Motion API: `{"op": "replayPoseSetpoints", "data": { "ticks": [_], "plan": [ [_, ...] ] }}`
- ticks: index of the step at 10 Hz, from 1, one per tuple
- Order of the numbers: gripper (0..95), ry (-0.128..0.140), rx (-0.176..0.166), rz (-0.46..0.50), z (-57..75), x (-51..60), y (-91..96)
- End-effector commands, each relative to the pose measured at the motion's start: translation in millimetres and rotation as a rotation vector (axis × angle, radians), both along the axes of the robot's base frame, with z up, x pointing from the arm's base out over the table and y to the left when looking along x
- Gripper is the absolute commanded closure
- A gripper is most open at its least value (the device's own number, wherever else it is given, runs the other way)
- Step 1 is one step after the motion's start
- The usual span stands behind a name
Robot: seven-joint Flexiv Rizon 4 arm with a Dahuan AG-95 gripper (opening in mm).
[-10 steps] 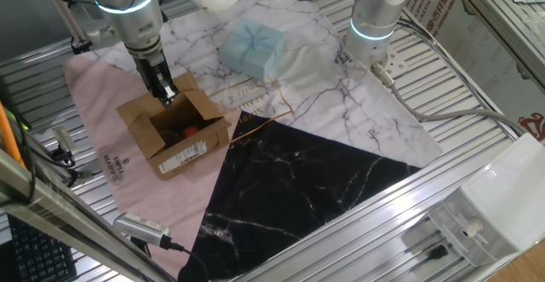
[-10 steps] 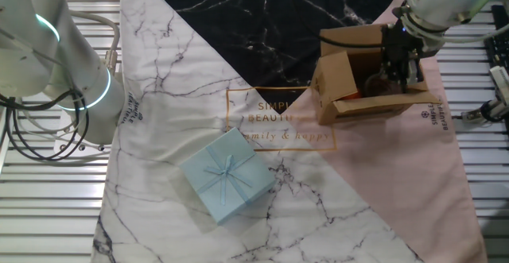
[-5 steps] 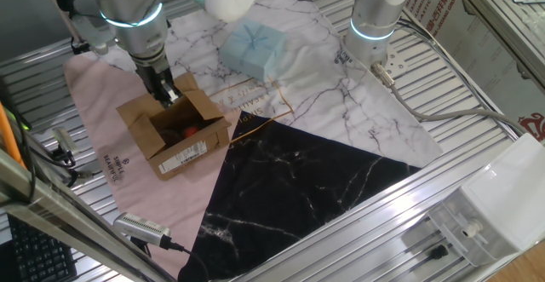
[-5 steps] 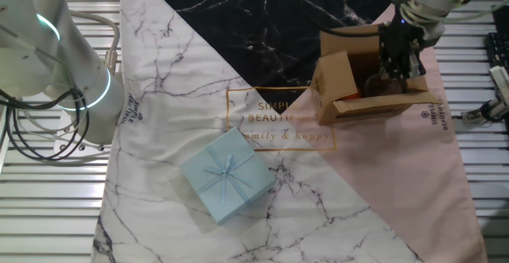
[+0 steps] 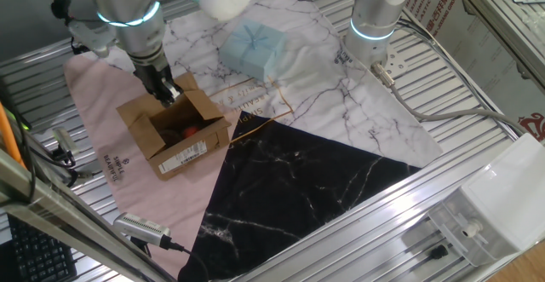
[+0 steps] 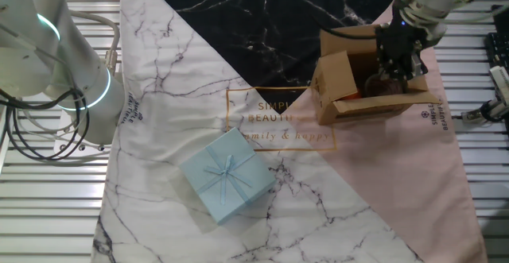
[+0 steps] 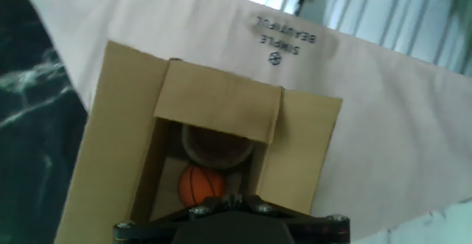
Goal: Cover the box
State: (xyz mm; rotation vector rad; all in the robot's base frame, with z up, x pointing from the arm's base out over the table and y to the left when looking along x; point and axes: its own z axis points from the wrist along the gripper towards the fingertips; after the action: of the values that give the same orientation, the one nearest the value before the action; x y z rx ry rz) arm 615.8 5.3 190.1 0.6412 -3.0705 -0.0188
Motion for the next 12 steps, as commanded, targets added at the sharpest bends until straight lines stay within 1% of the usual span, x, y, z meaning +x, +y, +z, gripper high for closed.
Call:
{"op": "replayPoseSetpoints", "data": {
  "ticks": [1, 3, 9, 12],
  "plan": [
    [95.0, -0.007, 0.039, -0.093, -0.4, -1.1, 0.1],
    [95.0, -0.006, 0.056, -0.128, -0.4, -1.1, 0.1],
    [95.0, -0.008, 0.052, -0.132, -0.4, -1.1, 0.1],
    [95.0, -0.005, 0.046, -0.143, 2.9, -2.5, 2.5]
  ]
}}
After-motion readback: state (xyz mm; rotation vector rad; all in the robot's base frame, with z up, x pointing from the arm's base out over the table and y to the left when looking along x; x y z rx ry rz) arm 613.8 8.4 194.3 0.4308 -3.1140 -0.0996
